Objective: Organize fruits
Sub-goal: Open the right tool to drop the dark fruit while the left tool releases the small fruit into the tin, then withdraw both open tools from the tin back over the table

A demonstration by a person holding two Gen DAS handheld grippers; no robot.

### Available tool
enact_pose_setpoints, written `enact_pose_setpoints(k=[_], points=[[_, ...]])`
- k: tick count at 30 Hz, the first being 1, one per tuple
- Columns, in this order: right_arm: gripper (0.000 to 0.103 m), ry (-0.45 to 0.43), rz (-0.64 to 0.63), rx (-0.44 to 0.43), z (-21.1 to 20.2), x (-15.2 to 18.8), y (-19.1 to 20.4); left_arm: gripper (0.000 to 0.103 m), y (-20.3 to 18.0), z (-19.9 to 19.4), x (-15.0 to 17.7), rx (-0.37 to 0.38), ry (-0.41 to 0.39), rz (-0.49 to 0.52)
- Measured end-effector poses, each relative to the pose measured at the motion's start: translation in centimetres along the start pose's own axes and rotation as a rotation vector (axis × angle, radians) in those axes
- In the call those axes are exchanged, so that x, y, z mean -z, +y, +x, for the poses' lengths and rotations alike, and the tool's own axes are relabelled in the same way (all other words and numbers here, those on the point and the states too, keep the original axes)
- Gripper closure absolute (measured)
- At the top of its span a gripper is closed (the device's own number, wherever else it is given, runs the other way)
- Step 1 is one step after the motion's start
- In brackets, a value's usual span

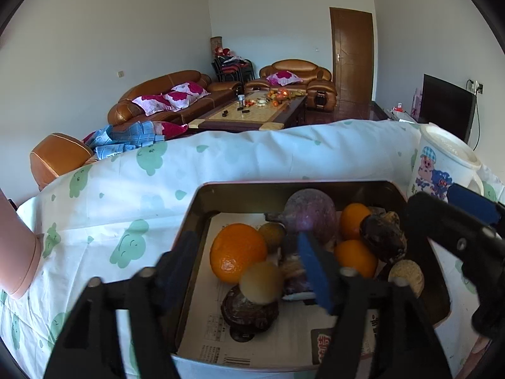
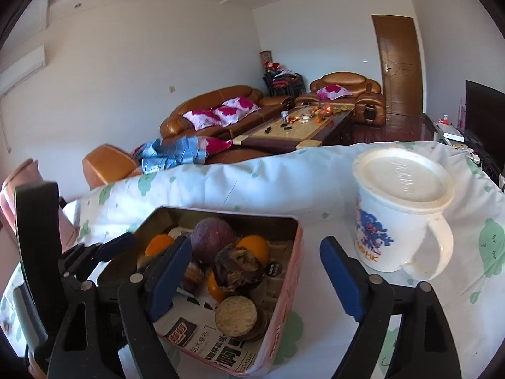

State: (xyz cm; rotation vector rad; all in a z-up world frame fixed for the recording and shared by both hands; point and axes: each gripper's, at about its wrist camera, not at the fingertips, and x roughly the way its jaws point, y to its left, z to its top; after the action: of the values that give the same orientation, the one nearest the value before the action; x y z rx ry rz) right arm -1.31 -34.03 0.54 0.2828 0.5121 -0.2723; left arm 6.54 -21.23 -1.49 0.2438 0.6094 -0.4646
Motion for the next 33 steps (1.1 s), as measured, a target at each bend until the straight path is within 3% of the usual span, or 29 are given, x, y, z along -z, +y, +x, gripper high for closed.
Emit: enact_pose_setpoints(k=[1,6,14,19,33], points=[[0.017,-0.017,0.02,0.001,-0.1,0.0,-0.2,0.0,-0.2,-0.3,0.0,-0.003,-0.013,0.005],[0.017,-0.08,-0.008,0.061,0.0,0.3,0.5,0.0,-0.6,-1.0,0.2,-0.037,-0.034,0.018],[0.017,-0.284,-0.102,0.081,-2.1,0.9,2.5,0.0,1.0,-4.9,0.9,-0.206,-0.241,-0.043],[0.017,-0.317,-0.18,0.111,-2.5,1.1,4.1,0.0,1.7,-6.4,1.5,-0.215,-0.284,-0.057],[0.017,-0.327,-0.139,0.126,-5.7,3.1,4.2,0.0,2.8,-9.2,4.0,-0.195,-0.283,-0.123]])
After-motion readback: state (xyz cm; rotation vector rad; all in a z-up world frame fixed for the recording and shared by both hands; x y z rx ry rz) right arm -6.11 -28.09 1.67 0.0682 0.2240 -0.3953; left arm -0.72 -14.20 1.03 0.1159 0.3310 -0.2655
